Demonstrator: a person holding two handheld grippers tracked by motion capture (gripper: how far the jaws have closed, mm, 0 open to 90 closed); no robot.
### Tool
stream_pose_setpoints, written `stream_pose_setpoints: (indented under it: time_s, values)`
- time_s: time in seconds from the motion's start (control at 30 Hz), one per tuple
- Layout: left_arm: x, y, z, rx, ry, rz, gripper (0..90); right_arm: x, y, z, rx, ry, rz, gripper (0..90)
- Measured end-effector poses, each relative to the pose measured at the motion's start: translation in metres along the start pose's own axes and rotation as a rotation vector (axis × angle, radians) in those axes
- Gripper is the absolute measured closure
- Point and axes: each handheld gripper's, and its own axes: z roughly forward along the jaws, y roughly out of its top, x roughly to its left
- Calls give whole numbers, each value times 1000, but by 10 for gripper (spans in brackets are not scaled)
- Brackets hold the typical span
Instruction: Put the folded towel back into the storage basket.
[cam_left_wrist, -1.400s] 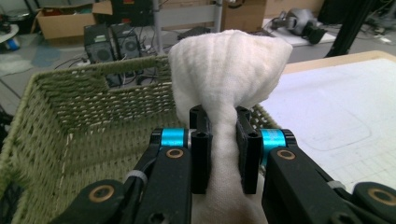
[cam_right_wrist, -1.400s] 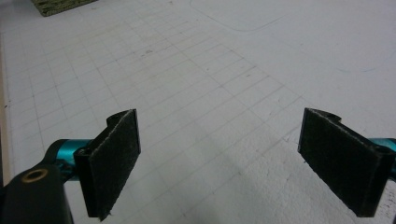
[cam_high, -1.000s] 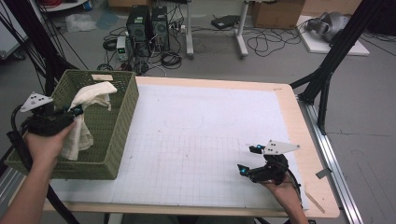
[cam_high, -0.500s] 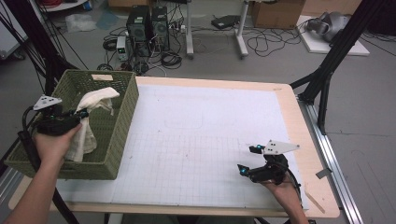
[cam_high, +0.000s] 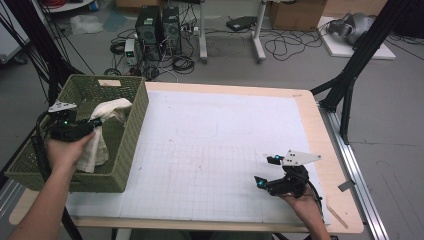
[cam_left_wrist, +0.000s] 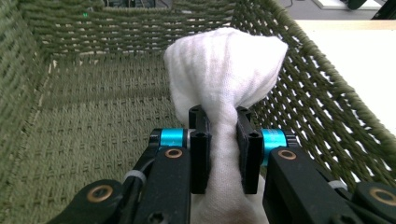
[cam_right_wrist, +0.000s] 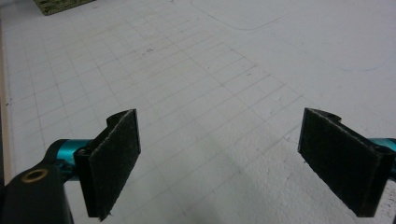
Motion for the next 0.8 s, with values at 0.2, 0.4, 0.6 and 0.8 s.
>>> stream_pose_setpoints:
  time_s: [0.2, 0.4, 0.6, 0.8]
  values:
    - [5, -2, 9, 46, 10, -25, 782, 0, 0, 1, 3, 2, -3, 124]
    - [9, -4, 14, 143, 44, -13, 781, 0, 0, 2, 8, 5, 2, 124]
    - [11, -6, 18, 221, 60, -2, 779, 0, 0, 2, 6, 4, -2, 124]
    - [11, -9, 24, 315, 60, 11, 775, 0, 0, 3, 8, 3, -5, 124]
